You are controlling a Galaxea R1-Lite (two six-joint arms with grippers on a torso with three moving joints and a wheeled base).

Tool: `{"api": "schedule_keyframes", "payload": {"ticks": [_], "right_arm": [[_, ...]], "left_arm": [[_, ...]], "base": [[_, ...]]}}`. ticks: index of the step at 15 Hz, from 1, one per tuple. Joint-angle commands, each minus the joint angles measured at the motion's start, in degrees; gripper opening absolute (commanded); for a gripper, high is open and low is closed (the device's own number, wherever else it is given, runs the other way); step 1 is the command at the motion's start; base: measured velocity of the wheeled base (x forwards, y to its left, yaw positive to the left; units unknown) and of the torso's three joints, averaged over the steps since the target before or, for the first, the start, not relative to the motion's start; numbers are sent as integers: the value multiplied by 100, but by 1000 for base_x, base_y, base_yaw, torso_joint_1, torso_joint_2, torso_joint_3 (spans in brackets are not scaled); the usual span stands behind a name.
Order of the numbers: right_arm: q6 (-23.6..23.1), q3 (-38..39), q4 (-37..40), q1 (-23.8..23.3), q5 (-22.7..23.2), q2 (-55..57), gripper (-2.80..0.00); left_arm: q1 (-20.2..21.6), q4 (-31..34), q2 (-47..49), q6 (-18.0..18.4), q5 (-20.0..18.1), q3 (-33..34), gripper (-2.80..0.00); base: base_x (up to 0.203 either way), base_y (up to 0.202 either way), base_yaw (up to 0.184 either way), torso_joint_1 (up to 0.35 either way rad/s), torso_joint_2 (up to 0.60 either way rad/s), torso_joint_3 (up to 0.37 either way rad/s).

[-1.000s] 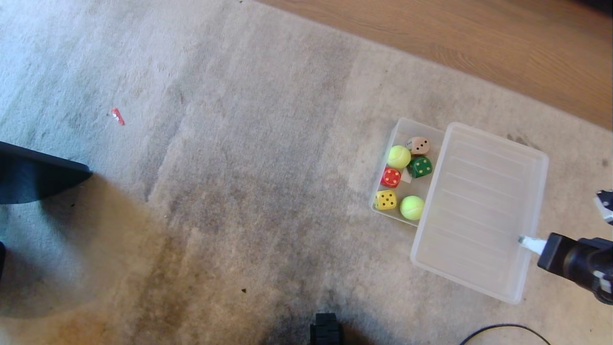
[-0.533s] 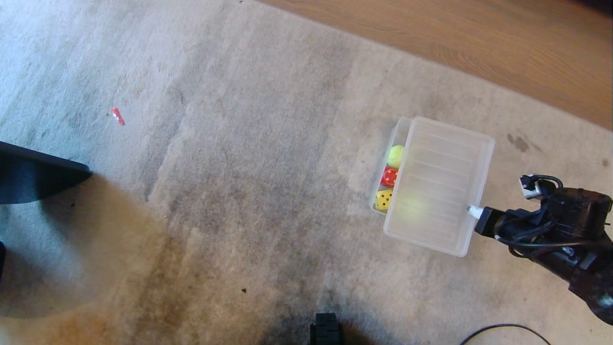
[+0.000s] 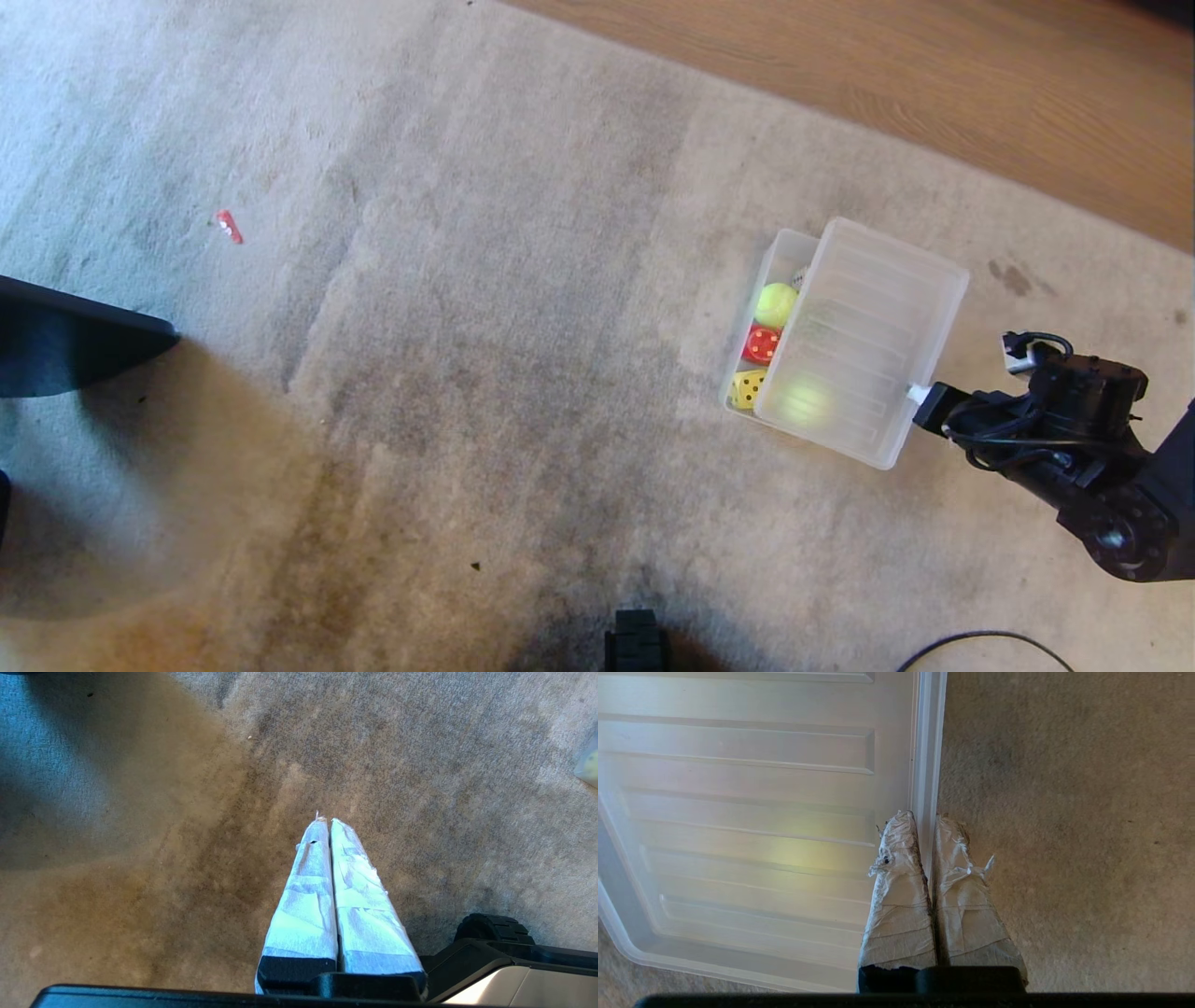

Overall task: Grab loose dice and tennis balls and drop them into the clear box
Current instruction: Close the lid

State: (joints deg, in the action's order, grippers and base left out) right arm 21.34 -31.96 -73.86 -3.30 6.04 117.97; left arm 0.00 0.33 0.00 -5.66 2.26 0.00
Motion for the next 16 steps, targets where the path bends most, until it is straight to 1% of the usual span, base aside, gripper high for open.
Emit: {"api": "schedule_keyframes", "payload": {"ticks": [1, 6, 11, 13, 16], "right_arm": [[103, -158, -16, -13, 54, 70, -280], [195, -337, 212, 145, 196, 121, -280], [194, -464, 242, 155, 308, 280, -280], [178, -540, 385, 146, 306, 296, -280], [169, -593, 398, 146, 319, 400, -280]], "left_arm": [[0, 2, 3, -6, 3, 0, -280], [0, 2, 0, -6, 3, 0, -280], [0, 2, 1, -6, 3, 0, -280], [0, 2, 0, -6, 3, 0, -280], [0, 2, 0, -6, 3, 0, -280]], "base": [[0, 0, 0, 0, 0, 0], [0, 0, 0, 0, 0, 0], [0, 0, 0, 0, 0, 0], [0, 0, 0, 0, 0, 0], [0, 0, 0, 0, 0, 0]]}}
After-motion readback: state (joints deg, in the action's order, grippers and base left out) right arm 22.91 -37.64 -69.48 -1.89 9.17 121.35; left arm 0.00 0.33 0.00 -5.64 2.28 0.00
